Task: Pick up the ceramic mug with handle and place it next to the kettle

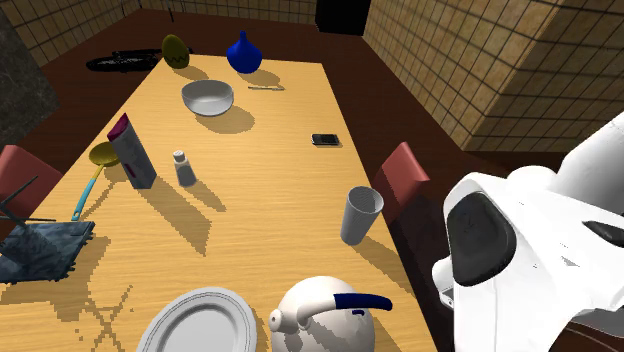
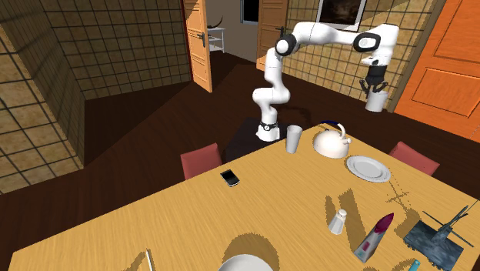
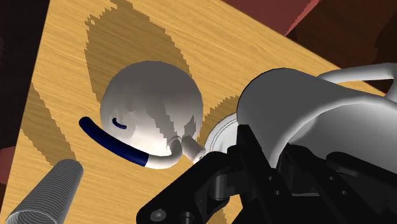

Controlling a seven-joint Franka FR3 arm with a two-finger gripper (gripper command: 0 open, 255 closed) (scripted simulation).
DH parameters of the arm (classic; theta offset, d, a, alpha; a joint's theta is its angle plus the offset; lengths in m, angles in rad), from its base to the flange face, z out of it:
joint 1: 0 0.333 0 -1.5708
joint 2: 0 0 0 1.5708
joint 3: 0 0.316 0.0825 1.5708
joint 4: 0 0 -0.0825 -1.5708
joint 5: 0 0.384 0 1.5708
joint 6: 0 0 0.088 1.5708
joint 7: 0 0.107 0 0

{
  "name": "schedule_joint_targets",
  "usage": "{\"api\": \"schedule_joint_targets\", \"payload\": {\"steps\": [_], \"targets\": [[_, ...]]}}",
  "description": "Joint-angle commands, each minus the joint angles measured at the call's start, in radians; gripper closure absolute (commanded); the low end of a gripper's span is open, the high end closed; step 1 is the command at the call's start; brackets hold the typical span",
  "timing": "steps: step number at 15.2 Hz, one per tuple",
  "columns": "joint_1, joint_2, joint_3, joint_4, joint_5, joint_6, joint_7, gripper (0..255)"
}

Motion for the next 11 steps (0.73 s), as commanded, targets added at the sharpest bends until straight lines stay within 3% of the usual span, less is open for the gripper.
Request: {"api": "schedule_joint_targets", "payload": {"steps": [1, 2, 11], "targets": [[0.014, 0.103, 0.084, 0.056, -0.098, -0.012, 0.115, 255], [0.033, 0.147, 0.103, 0.079, -0.14, -0.02, 0.156, 255], [0.03, 0.119, 0.087, -0.056, -0.116, 0.105, 0.148, 255]]}}
